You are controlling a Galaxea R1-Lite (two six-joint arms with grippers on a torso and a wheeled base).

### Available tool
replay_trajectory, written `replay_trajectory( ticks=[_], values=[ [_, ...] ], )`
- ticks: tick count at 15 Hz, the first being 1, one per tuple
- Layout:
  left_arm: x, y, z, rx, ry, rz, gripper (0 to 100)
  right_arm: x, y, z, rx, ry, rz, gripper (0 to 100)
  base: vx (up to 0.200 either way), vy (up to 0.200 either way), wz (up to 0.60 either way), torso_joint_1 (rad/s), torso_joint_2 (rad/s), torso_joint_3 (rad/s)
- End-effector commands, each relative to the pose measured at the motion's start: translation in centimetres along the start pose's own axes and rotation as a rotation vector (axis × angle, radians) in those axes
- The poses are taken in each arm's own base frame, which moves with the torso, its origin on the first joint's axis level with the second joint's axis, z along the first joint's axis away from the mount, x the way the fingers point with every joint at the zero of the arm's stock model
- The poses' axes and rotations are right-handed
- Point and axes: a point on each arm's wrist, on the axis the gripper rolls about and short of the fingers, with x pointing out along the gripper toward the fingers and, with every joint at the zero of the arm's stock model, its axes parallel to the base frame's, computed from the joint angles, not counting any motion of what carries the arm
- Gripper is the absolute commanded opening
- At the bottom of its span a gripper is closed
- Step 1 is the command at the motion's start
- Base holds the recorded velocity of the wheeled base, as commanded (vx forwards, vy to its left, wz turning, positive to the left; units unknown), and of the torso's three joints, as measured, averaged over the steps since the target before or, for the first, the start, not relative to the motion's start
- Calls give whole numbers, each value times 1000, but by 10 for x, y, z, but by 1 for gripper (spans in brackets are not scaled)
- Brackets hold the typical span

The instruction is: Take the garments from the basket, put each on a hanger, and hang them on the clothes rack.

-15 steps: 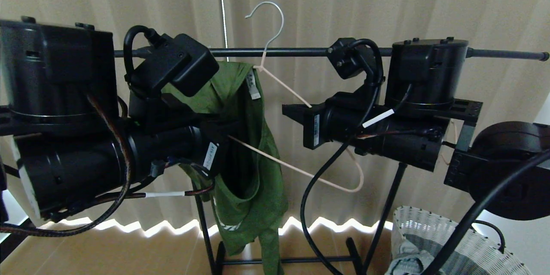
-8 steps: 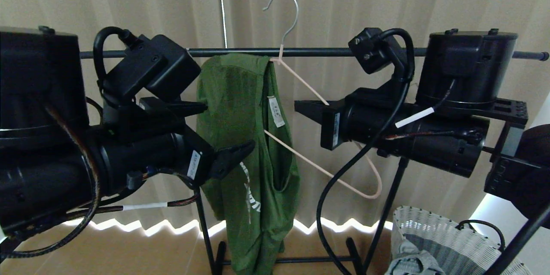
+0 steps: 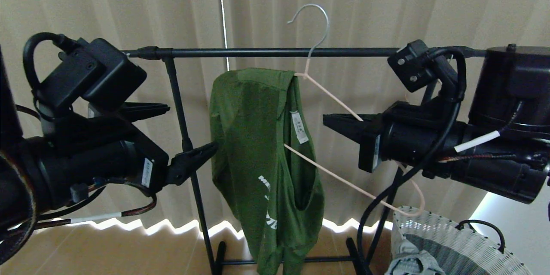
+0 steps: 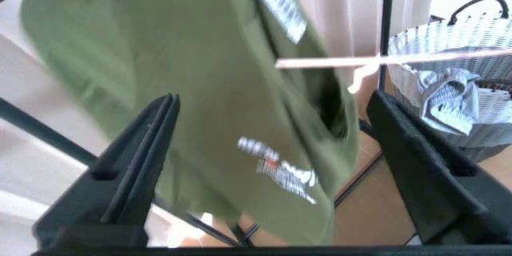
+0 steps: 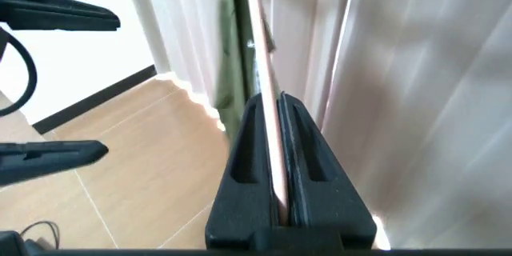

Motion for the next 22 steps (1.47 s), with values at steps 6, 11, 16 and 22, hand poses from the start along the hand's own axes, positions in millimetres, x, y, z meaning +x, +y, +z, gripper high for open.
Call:
replay_trajectory(
  ticks=[6,11,16,22],
  values=[
    [-16,10,-6,4,-9,54,100,-33,-6,-20,0,30,-25,0,0,0,0,0,0,0],
    [-18,12,2,43,-129,-17,100,-44,-4,-24,0,36,45,0,0,0,0,0,0,0],
    [-1,19,11,364,-248,-174,100,-34,-3,-25,-24,49,148,0,0,0,0,0,0,0],
    [43,16,17,485,-258,-227,100,-21,-2,-21,-34,50,208,0,0,0,0,0,0,0]
  ],
)
